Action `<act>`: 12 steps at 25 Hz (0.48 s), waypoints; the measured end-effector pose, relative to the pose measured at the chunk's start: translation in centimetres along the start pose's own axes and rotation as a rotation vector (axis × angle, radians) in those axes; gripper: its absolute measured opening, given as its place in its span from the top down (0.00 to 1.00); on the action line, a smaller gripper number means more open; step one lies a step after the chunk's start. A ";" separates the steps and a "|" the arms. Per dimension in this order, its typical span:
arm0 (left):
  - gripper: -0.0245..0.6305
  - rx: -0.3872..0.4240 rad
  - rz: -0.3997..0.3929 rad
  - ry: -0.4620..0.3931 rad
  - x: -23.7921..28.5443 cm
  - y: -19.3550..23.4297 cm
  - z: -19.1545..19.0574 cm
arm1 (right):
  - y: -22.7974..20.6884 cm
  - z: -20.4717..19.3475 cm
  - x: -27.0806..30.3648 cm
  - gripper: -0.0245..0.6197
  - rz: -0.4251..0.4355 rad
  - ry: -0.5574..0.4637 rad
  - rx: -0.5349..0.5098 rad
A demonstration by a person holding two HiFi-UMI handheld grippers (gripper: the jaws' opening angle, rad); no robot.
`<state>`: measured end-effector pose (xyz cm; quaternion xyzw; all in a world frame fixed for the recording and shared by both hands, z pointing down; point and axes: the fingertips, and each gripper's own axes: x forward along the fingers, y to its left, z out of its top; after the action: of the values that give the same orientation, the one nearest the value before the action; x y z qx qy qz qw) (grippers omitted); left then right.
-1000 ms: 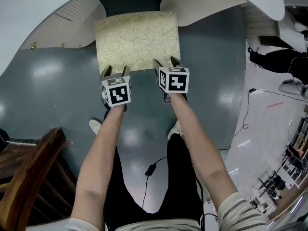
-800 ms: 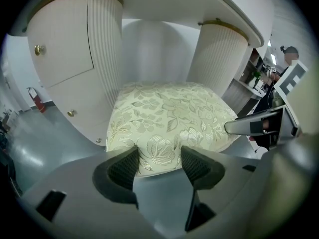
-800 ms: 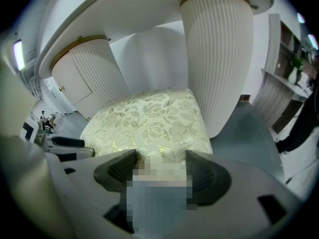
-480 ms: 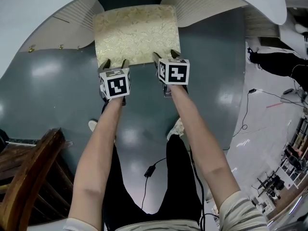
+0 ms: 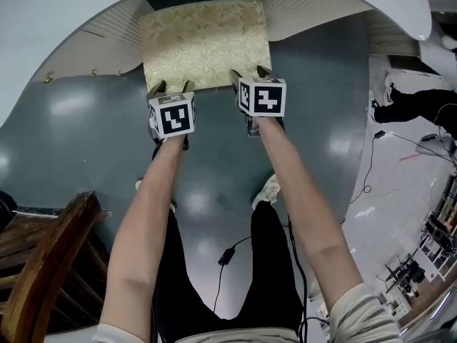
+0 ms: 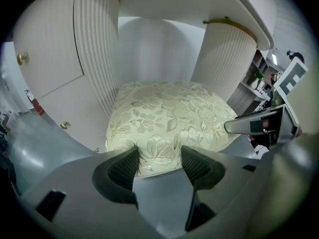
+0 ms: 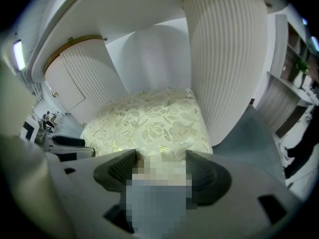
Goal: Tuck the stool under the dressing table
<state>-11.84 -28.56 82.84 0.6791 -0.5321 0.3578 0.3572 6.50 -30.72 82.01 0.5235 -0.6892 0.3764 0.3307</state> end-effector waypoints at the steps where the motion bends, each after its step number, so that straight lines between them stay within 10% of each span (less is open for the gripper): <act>1: 0.56 -0.001 -0.001 0.000 0.1 0.0 0.3 | -0.1 0.3 0.0 0.48 -0.001 -0.003 0.000; 12: 0.56 0.023 0.003 -0.004 1.1 1.4 2.9 | 0.4 2.6 1.5 0.48 0.006 -0.016 0.014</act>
<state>-12.67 -31.84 82.55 0.6830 -0.5298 0.3632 0.3476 5.60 -33.62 81.94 0.5267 -0.6906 0.3780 0.3204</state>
